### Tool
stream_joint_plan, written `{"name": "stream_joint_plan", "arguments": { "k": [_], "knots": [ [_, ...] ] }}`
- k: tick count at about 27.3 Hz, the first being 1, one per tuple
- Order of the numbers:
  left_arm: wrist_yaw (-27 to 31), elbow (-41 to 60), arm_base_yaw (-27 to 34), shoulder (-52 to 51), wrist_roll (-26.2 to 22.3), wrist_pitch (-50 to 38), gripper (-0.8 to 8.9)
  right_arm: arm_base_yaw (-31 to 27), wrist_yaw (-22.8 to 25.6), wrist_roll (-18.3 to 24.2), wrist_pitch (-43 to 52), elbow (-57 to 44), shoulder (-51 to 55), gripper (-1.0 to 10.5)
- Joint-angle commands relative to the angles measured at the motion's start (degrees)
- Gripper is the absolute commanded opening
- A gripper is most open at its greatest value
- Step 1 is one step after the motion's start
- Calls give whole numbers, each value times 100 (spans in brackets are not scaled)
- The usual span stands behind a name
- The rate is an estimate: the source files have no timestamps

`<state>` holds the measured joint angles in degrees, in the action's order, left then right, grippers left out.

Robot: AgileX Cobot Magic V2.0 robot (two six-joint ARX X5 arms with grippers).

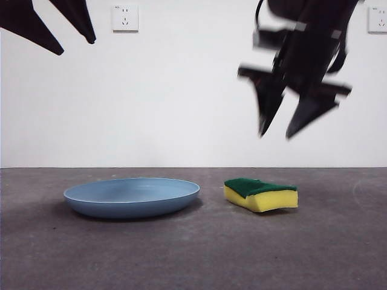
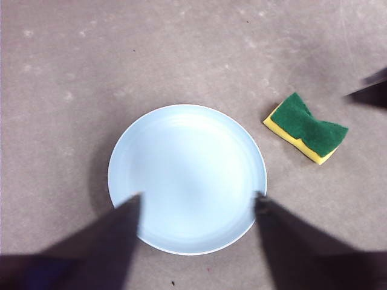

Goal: Pick up the plate,pick up the cloth,clean the plate with the cloth

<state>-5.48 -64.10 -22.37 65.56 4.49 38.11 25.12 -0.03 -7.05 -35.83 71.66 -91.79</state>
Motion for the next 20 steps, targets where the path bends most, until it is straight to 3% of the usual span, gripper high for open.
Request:
{"name": "stream_joint_plan", "arguments": {
  "k": [1, 7, 11, 20],
  "knots": [
    [59, -13, -15, 15, -28, -70, -6, 7, -11, 197, -208, -24, 520, -15],
    [111, -13, -35, -332, -70, -122, -8, 33, -17, 459, -326, -24, 2109, -16],
    [807, -2, -302, -1204, -177, -157, -8, 90, -2, 616, -313, -109, 2999, -16],
    [1799, 1519, -686, -3202, -304, -293, -8, 94, 46, 385, 997, -2304, 4752, -16]
  ]
}}
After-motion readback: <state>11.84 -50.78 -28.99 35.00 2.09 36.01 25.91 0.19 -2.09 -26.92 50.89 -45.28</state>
